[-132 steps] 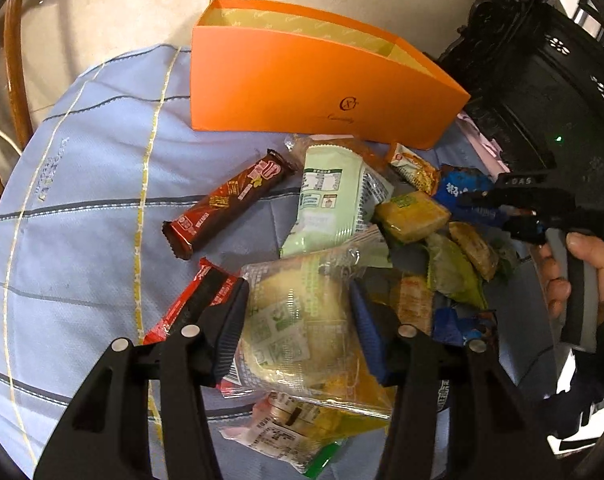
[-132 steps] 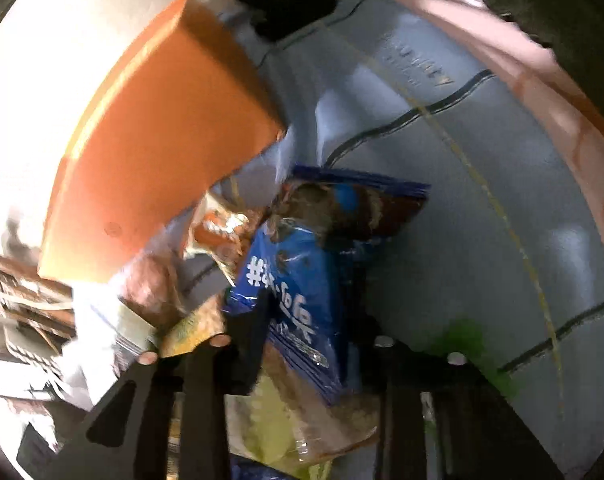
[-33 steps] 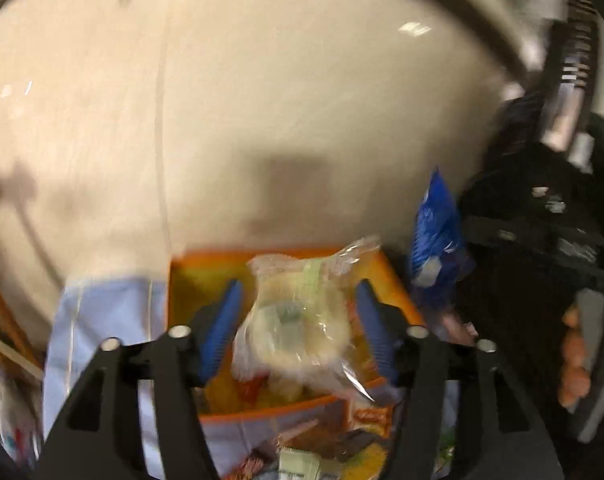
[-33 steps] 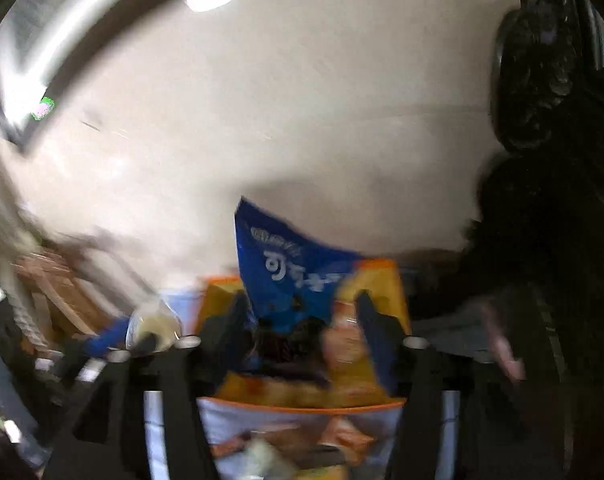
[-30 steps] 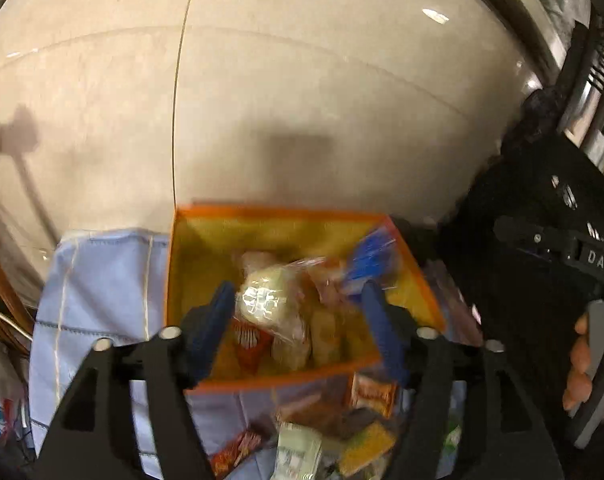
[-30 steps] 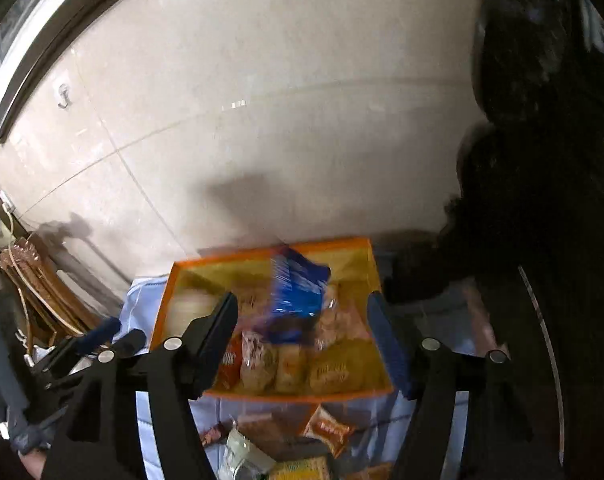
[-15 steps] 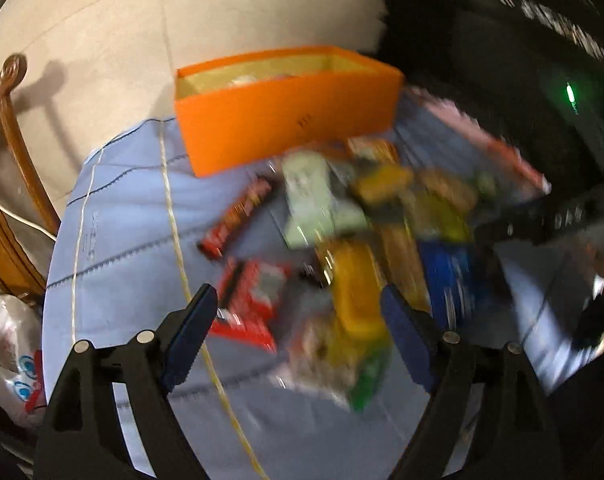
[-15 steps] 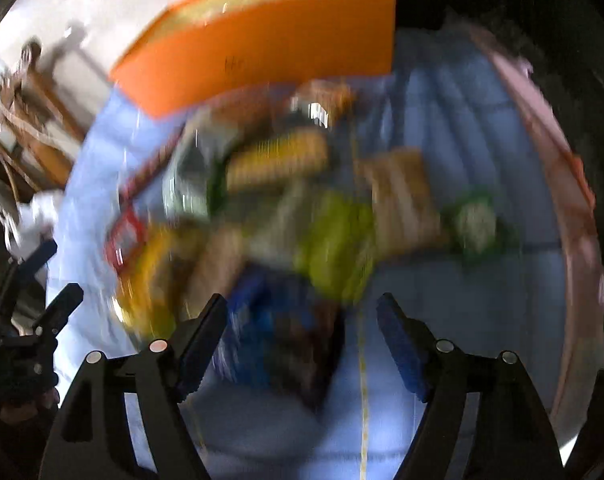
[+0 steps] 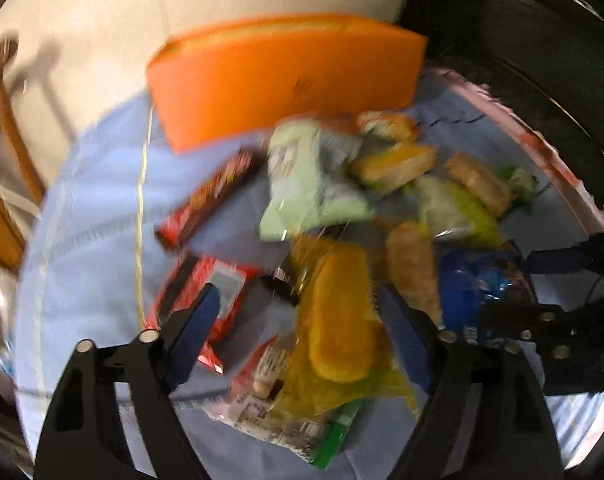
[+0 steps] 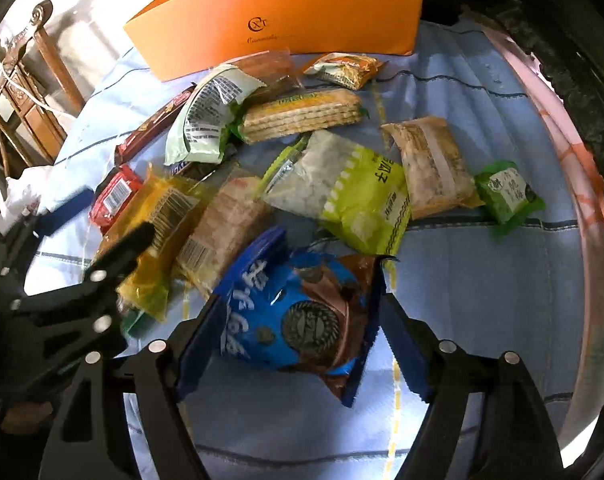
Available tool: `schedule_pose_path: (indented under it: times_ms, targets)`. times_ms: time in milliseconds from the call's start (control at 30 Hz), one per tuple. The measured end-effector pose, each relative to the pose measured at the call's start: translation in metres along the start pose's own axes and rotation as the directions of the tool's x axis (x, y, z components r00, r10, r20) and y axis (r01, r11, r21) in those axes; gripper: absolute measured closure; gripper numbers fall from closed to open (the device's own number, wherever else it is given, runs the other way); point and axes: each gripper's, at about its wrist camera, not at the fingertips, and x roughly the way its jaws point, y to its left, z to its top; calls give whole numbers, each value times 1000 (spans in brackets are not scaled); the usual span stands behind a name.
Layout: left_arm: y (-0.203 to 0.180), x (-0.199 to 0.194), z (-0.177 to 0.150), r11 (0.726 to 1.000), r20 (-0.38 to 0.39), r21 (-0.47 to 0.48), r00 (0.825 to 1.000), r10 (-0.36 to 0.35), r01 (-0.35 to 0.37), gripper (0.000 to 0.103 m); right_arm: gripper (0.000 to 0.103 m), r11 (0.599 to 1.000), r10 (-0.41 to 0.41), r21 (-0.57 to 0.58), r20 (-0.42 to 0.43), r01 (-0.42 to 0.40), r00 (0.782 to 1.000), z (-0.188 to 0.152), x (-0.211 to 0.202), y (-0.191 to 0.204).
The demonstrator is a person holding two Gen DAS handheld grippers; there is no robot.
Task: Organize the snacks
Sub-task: 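Grasp yellow corn-shaped pack with left tool while right tool grasps blue-brown cookie bag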
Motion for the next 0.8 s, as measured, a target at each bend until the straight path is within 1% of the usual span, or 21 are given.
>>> schedule_pose_path:
  times_ms: [33, 67, 100, 133, 167, 200, 267, 333, 367, 467, 500, 567, 633, 800]
  targets:
    - [4, 0, -4, 1000, -6, -20, 1000, -15, 15, 32, 22, 999, -21, -36, 5, 21, 1000, 1, 2, 7]
    - [5, -1, -7, 1000, -1, -12, 1000, -27, 27, 43, 22, 998, -34, -57, 8, 35, 999, 1, 3, 10]
    - [3, -1, -10, 999, -1, 12, 999, -40, 40, 58, 23, 996, -44, -82, 5, 45, 999, 0, 5, 15]
    - [0, -3, -12, 998, -1, 40, 999, -44, 44, 62, 24, 995, -48, -93, -7, 47, 999, 0, 8, 17]
    - [-3, -5, -14, 997, 1, 67, 999, -49, 49, 68, 24, 992, -68, -113, -31, 64, 997, 0, 14, 20]
    - [-3, -5, -14, 996, 0, 72, 998, -55, 55, 69, 25, 990, -72, -124, -25, 69, 997, 0, 15, 22]
    - [3, -6, -15, 995, -7, 53, 996, -84, 84, 70, 31, 994, -50, -98, -20, 47, 999, 0, 12, 19]
    - [10, -9, -16, 992, -15, 26, 993, -120, 120, 71, 35, 999, 1, -40, -17, -2, 1000, 2, 8, 8]
    - [13, -12, -17, 991, -18, 17, 991, -136, 136, 72, 36, 1000, 10, -22, -17, -11, 1000, 1, 7, 4]
    - [16, -17, -23, 987, -25, 15, 986, -163, 163, 73, 36, 1000, 5, 1, -15, -5, 1000, -1, 3, -7]
    - [18, -20, -24, 985, -22, 8, 985, -170, 170, 73, 36, 1000, 18, 18, -14, -17, 1000, -1, 0, -10]
    - [22, -25, -24, 983, -10, -17, 983, -183, 183, 73, 37, 998, 49, 43, -2, -49, 999, -2, -5, -14]
    - [28, -35, -21, 981, 19, -42, 982, -190, 191, 73, 37, 998, 57, 39, 20, -58, 998, -1, -13, -15]
    - [32, -56, -9, 980, 72, -42, 978, -194, 197, 73, 37, 996, 72, 39, 68, -75, 995, -1, -33, -16]
